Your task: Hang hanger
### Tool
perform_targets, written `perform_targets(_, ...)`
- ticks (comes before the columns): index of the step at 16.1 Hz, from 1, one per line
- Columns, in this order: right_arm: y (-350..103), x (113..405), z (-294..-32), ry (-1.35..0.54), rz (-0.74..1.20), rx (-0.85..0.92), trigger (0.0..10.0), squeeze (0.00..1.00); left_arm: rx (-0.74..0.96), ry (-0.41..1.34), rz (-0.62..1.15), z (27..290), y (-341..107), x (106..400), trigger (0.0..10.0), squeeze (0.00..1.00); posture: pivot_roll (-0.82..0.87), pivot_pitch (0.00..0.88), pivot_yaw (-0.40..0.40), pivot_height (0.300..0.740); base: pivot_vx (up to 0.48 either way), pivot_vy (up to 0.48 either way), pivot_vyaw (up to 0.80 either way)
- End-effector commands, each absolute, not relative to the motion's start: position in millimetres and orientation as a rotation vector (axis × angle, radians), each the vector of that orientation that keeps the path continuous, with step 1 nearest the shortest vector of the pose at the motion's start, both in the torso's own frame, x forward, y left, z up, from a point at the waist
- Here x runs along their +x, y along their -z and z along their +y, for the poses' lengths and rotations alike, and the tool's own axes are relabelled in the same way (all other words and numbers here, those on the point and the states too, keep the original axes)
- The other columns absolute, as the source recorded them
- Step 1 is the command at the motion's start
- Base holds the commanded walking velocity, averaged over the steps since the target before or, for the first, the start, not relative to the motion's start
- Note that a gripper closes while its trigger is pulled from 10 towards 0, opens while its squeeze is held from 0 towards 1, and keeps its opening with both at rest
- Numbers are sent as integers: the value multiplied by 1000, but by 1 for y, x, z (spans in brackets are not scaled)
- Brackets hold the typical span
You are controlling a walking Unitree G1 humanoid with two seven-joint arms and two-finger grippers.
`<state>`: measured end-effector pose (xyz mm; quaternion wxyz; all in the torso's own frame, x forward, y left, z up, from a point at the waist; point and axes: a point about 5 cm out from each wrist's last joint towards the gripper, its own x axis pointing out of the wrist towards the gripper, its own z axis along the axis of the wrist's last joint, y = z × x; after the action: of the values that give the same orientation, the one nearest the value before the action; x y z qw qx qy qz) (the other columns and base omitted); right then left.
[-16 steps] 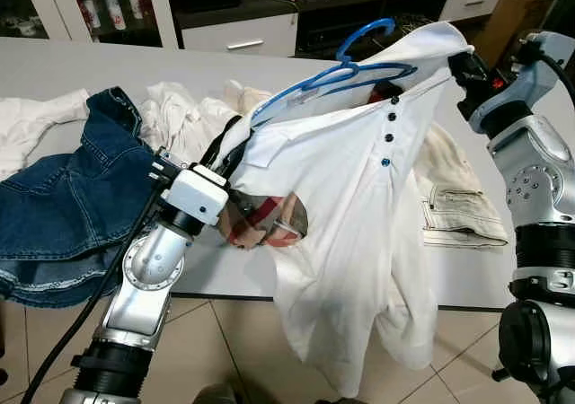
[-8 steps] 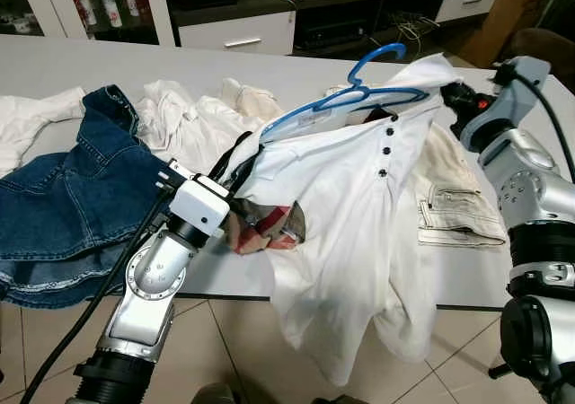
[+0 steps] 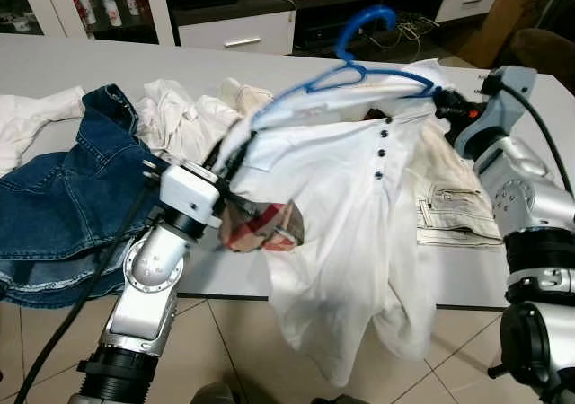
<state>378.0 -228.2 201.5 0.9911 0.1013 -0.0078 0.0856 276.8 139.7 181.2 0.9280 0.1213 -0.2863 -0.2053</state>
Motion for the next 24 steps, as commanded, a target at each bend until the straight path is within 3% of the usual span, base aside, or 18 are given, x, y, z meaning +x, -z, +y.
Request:
perform_targets(1,-201,375,-243,-119,-18,238,10000,0,198,301,-645,158,-196,278,10000,0,158,23,-66,740,0,0,0)
perform_targets(8,-206,377,-210,-290,-40,338,10000,0,115,338,-641,136,-195,278,10000,0,159,19,-66,740,0,0,0)
perform_targets(12,-205,378,-200,-325,-32,289,10000,0,87,362,-633,129,-193,279,10000,0,159,16,-63,740,0,0,0)
perform_targets(14,-185,371,-170,-418,41,157,10000,0,63,375,-639,117,-195,282,10000,0,159,11,-60,740,0,0,0)
perform_targets(17,-166,363,-148,-463,88,38,10000,0,49,400,-633,107,-193,284,10000,0,155,8,-56,740,0,0,0)
perform_targets(19,-162,361,-143,-465,84,-32,10000,0,52,410,-618,105,-189,284,10000,0,151,7,-54,740,0,0,0)
perform_targets(22,-163,355,-136,-496,28,-274,10000,0,83,425,-577,108,-179,286,10000,0,146,6,-51,740,0,0,0)
perform_targets(24,-176,356,-145,-458,-61,-458,10000,0,136,485,-520,107,-166,285,10000,0,146,6,-53,740,0,0,0)
